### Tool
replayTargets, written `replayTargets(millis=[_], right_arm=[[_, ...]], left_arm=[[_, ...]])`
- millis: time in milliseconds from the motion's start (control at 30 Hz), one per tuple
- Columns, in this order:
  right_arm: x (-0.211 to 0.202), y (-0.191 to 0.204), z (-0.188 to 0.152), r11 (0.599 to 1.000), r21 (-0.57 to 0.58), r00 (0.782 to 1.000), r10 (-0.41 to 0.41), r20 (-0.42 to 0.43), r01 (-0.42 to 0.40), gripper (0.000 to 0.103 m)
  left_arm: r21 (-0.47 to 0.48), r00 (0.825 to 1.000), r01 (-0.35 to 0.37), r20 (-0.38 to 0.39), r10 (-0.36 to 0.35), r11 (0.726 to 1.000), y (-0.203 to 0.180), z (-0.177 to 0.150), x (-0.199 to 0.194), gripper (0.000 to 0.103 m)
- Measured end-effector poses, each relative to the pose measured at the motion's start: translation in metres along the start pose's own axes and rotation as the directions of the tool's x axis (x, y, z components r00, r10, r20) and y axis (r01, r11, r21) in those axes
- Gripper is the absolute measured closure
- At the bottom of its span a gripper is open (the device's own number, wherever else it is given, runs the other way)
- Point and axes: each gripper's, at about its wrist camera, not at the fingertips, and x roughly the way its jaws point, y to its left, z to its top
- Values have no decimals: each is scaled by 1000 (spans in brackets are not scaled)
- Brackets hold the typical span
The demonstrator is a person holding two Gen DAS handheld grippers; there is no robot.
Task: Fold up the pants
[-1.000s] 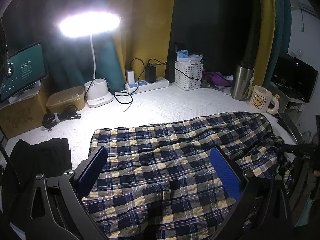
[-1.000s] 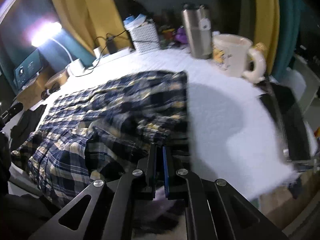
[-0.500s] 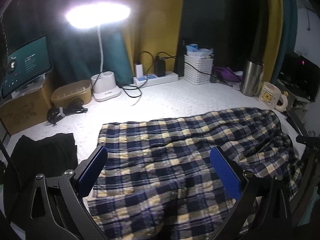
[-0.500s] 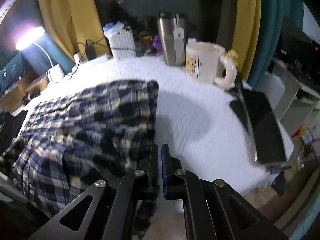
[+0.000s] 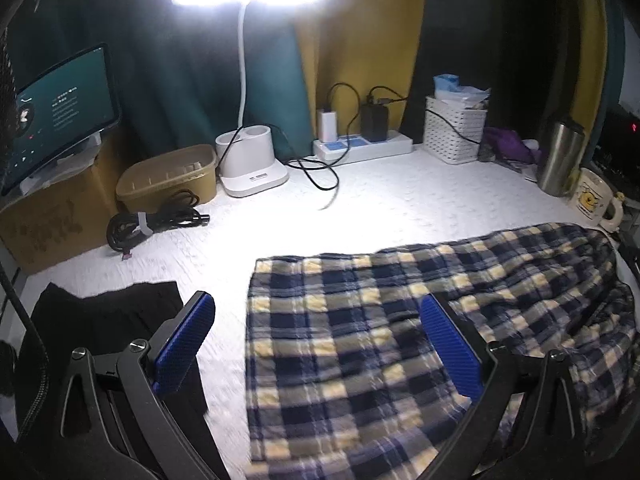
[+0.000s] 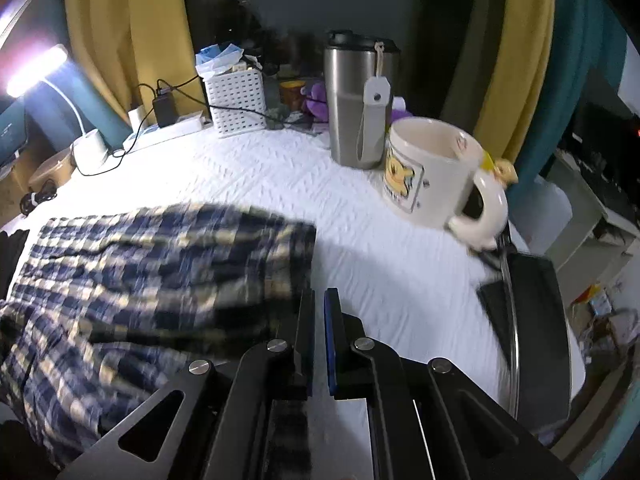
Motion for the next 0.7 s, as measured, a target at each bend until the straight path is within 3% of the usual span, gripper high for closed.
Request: replayTargets(millis=[100, 300, 333, 400, 433, 467, 533, 633, 700], right_arm=[[11, 0, 13, 998, -10, 998, 57, -7, -57, 98], [64, -4, 6, 996, 5, 985, 90, -144, -90, 96], [63, -5, 6, 996, 4, 989, 84, -120, -84, 85], [65, -11, 8, 1000, -1, 991, 21, -131, -22, 43], [66, -16, 8, 999, -3, 990, -36, -135, 36, 6], [69, -23, 8, 995, 6, 985, -97, -145, 99, 0], [73, -39, 5, 996, 78, 986, -17, -168, 31, 0], [69, -38, 5, 997, 58, 989, -43, -142, 52, 0], [62, -34, 10, 998, 65, 994, -6, -109, 13, 0]], left_arm=[[-1, 1000, 2, -6, -2, 1000, 5, 5, 9, 2], [-6, 998, 12, -54, -12, 1000, 6, 3, 29, 2], [-4, 998, 12, -63, -12, 1000, 5, 2, 32, 2], [3, 997, 14, -76, -13, 1000, 4, 1, 37, 2], [4, 997, 15, -79, -15, 1000, 4, 0, 38, 2], [4, 997, 15, -80, -15, 1000, 4, 1, 40, 2], [3, 996, 14, -88, -14, 1000, 5, 1, 44, 2], [6, 996, 8, -94, -8, 1000, 9, 3, 48, 2], [23, 996, 5, -93, -3, 1000, 11, 7, 49, 2]])
